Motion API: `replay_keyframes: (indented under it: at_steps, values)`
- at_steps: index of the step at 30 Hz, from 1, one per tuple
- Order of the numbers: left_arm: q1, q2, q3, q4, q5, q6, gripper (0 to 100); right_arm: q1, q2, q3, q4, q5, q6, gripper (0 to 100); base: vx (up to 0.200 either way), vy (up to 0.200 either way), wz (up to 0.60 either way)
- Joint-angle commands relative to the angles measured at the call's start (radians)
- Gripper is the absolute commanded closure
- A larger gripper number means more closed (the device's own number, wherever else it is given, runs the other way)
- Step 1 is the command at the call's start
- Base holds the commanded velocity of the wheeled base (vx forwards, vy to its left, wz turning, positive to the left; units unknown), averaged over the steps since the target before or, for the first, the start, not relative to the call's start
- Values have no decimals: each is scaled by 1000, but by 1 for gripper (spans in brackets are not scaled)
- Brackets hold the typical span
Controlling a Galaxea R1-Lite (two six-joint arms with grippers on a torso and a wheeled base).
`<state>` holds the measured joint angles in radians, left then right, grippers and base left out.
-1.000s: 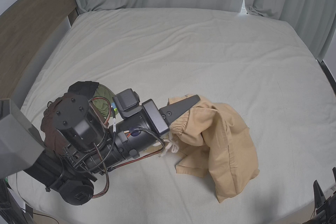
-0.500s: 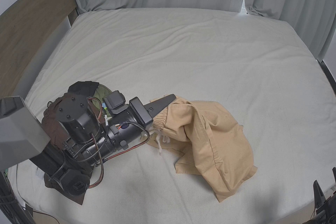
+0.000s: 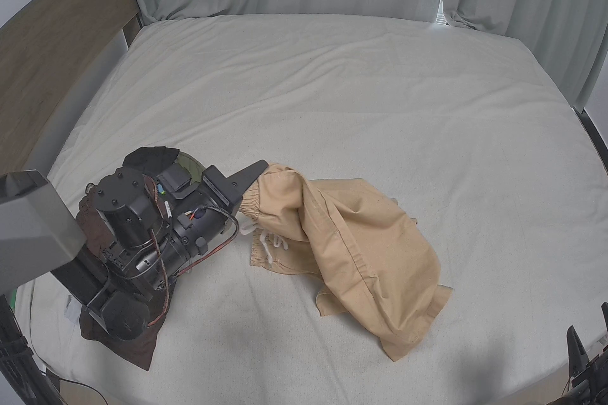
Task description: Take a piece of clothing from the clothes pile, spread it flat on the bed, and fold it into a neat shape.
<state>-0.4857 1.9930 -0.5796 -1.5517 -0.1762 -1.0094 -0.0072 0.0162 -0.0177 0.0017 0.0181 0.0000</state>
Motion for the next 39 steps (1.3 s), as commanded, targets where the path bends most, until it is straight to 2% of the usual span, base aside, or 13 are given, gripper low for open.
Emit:
replay_keyframes:
  at_steps: [1, 7, 21, 39]
  values:
    - [33, 13, 21, -1, 6, 0, 100, 0, -15, 16, 1, 0, -2, 0, 0, 0, 0]
    - [73, 35, 26, 1, 0, 5, 100, 0, -15, 16, 0, 0, -2, 0, 0, 0, 0]
    - [115, 161, 37, -1, 6, 146, 100, 1, -16, 16, 1, 0, -2, 0, 0, 0, 0]
    - [130, 165, 32, -1, 4, 147, 100, 0, -16, 16, 0, 2, -5, 0, 0, 0, 0]
